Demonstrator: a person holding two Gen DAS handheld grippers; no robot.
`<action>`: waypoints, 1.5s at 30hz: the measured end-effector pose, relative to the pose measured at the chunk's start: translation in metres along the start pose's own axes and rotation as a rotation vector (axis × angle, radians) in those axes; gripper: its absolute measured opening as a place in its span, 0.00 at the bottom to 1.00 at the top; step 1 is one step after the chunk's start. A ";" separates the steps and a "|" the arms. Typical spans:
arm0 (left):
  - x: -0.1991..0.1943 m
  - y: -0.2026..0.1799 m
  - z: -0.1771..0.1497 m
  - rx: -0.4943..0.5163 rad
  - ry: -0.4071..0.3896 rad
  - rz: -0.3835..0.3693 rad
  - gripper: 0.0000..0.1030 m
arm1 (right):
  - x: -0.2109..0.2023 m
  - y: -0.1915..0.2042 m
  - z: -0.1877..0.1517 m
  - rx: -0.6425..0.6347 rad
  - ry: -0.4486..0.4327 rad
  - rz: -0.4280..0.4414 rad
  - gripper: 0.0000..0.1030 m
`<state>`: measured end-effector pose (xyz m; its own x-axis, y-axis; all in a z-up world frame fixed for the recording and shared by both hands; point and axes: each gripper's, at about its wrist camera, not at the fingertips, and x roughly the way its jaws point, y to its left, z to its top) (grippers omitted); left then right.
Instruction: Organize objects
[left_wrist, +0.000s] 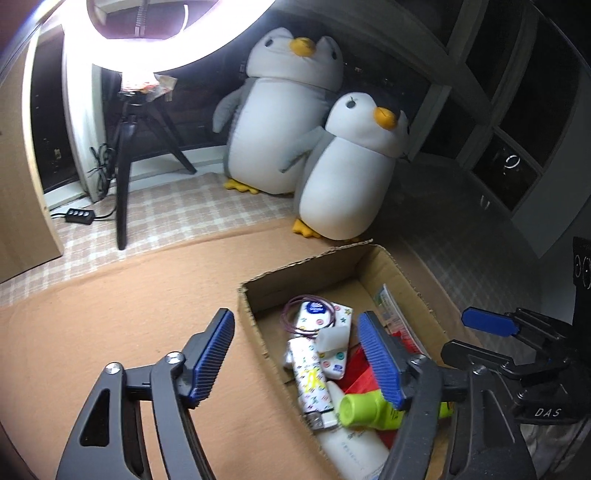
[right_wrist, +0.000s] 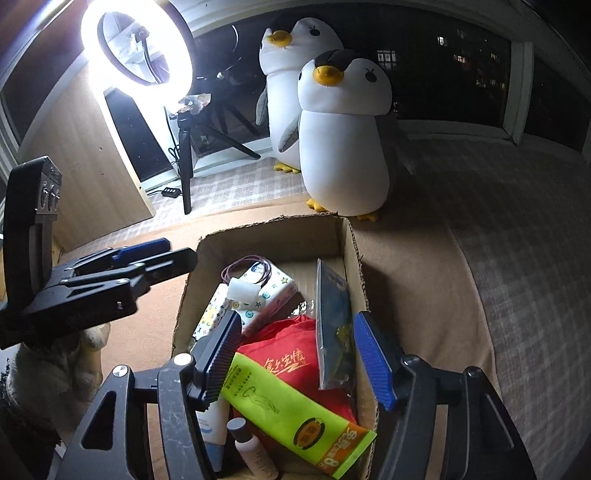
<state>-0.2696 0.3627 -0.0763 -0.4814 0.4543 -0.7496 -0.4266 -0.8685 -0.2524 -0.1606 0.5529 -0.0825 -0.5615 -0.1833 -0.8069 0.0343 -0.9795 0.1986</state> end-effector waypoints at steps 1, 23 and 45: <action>-0.003 0.002 -0.001 0.001 -0.002 0.006 0.71 | -0.001 0.002 -0.001 -0.002 0.000 -0.001 0.59; -0.141 0.072 -0.083 -0.027 -0.019 0.190 0.98 | -0.029 0.110 -0.043 -0.057 -0.015 0.033 0.73; -0.270 0.143 -0.187 -0.155 -0.037 0.326 1.00 | -0.031 0.243 -0.097 -0.141 -0.003 0.181 0.82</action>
<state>-0.0572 0.0790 -0.0246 -0.6016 0.1530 -0.7840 -0.1265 -0.9873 -0.0955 -0.0546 0.3124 -0.0629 -0.5386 -0.3567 -0.7633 0.2500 -0.9328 0.2596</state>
